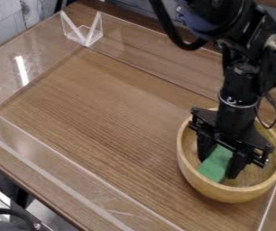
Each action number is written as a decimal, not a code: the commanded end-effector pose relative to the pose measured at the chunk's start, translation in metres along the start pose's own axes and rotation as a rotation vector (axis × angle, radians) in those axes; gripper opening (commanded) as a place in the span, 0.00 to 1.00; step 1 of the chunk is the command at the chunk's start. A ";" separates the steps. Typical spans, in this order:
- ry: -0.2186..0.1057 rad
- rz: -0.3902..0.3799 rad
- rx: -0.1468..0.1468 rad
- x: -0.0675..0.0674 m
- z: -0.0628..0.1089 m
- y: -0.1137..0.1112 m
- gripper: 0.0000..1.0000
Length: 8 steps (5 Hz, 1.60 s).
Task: Remove the green block from inside the brown bowl and put it on the table
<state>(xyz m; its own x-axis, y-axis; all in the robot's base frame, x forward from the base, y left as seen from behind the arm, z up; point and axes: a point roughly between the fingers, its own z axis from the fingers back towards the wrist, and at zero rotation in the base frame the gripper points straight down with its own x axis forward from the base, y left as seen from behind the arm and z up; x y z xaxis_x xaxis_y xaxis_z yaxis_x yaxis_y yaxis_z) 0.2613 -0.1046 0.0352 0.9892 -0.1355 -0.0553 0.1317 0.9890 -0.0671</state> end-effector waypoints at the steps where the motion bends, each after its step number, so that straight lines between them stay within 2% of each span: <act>1: -0.083 0.024 -0.025 0.011 0.035 0.001 0.00; 2: -0.093 0.059 -0.033 0.010 0.061 0.005 0.00; 3: -0.138 0.127 -0.041 0.012 0.105 0.011 0.00; 4: -0.169 0.168 -0.034 0.019 0.125 0.020 0.00; 5: -0.186 0.151 -0.026 0.015 0.116 0.010 0.00; 6: -0.192 0.138 -0.027 0.006 0.121 0.023 0.00; 8: -0.209 0.130 -0.020 -0.016 0.120 0.064 0.00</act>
<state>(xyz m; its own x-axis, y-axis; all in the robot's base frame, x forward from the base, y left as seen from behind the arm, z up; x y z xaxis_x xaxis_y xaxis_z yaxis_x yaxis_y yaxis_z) 0.2589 -0.0324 0.1374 0.9961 0.0111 0.0874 -0.0033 0.9961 -0.0886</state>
